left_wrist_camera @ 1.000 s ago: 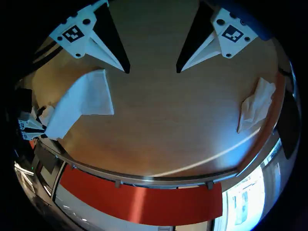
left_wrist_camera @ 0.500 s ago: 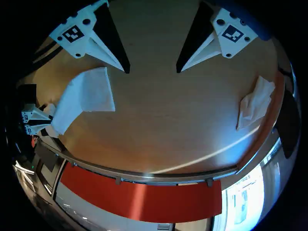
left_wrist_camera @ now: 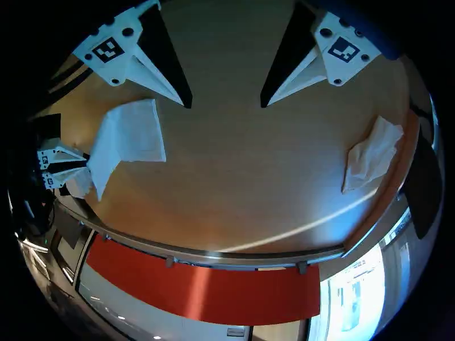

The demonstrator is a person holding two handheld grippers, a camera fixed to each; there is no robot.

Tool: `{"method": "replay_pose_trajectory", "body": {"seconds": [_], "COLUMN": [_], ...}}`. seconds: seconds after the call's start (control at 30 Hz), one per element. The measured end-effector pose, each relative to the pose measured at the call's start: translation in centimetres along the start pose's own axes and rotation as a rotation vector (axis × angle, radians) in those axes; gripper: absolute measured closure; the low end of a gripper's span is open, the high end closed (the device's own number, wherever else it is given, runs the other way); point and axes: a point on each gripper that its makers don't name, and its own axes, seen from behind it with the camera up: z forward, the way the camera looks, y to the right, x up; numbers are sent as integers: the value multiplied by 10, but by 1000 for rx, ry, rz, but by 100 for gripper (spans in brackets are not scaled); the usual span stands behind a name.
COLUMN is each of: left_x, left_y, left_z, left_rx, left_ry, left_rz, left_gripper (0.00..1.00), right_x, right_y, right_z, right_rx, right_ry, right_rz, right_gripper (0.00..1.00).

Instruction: Fold towel

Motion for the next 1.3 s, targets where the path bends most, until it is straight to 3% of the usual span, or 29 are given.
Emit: {"method": "replay_pose_trajectory", "body": {"seconds": [0.1, 0.17, 0.3, 0.37, 0.87, 1.3], "left_x": [-3, -4, -5, -6, -3, -3], "left_y": [-3, -5, -8, -8, -5, -4], "left_z": [-1, -1, -1, -1, 0, 1], "left_rx": [4, 6, 11, 12, 9, 8], "left_ry": [-2, -4, -5, -6, -3, -3], "left_rz": [-7, -10, -13, -14, -9, -7], "left_gripper": [11, 11, 11, 11, 11, 11], "right_x": [3, 4, 0, -2, -12, -48], "right_y": [-9, -15, -21, -22, -15, -16], "right_z": [5, 8, 12, 11, 6, 8], "right_rx": [24, 39, 54, 57, 35, 17], "right_ry": [2, -3, -18, -22, -32, -77], "right_rz": [-5, -8, -9, -9, 1, 36], "right_gripper": [95, 90, 35, 26, 24, 24]}}
